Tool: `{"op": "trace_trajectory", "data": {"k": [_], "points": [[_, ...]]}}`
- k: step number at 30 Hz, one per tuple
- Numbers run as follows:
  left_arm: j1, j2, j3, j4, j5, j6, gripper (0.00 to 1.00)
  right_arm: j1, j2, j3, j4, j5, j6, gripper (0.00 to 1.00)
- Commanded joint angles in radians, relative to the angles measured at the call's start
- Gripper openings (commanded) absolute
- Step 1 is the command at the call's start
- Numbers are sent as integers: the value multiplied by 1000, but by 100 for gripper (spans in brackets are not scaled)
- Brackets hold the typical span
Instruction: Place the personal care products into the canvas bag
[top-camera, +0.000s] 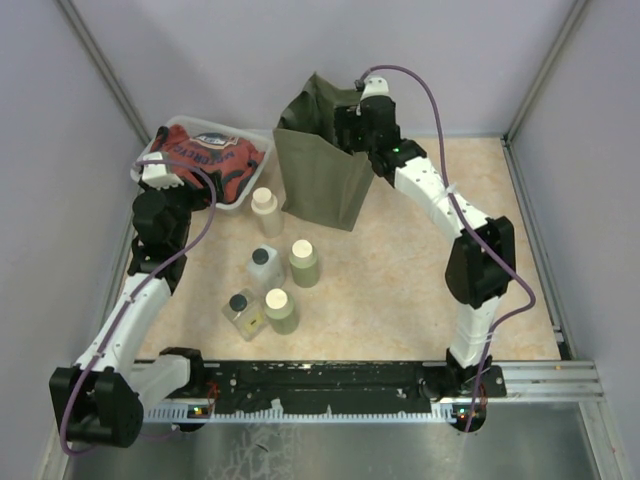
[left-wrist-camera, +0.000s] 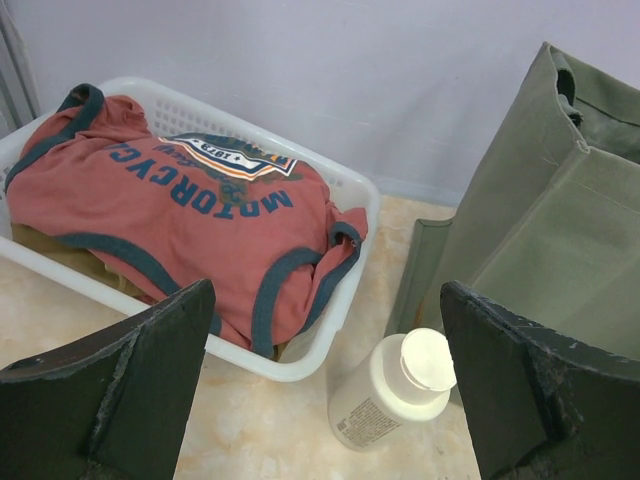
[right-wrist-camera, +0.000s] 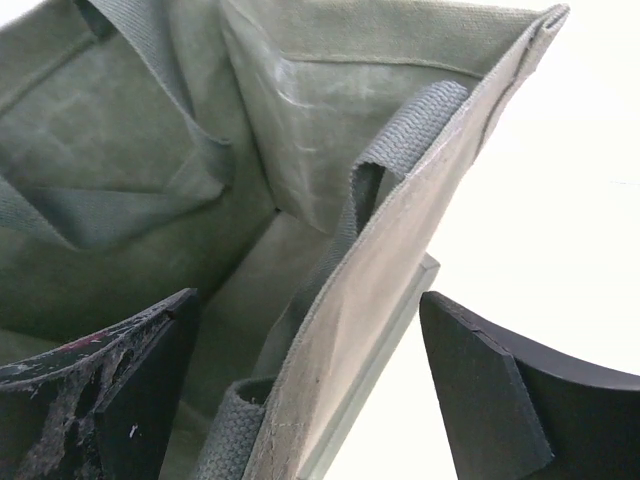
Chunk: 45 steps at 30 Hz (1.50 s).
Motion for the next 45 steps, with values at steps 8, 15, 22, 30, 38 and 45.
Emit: {"op": "trace_trajectory", "data": {"k": [8,15,22,30,38,45], "points": [[-4,19,-6,25,25,10,100,6,-128,-69,-335,141,-87,75],[-4,17,-8,26,34,7,100,6,-335,-237,-350,94,-88,43],[-4,16,-8,30,61,-3,100,6,-519,-348,-396,117,-83,26],[-36,11,64,-71,117,79,100,6,-741,-432,-546,86,-54,24],[-117,49,148,-187,159,123,100,6,-849,-508,-590,52,-53,34],[-161,186,181,-239,146,141,100,6,-851,-567,-577,53,-58,42]]}}
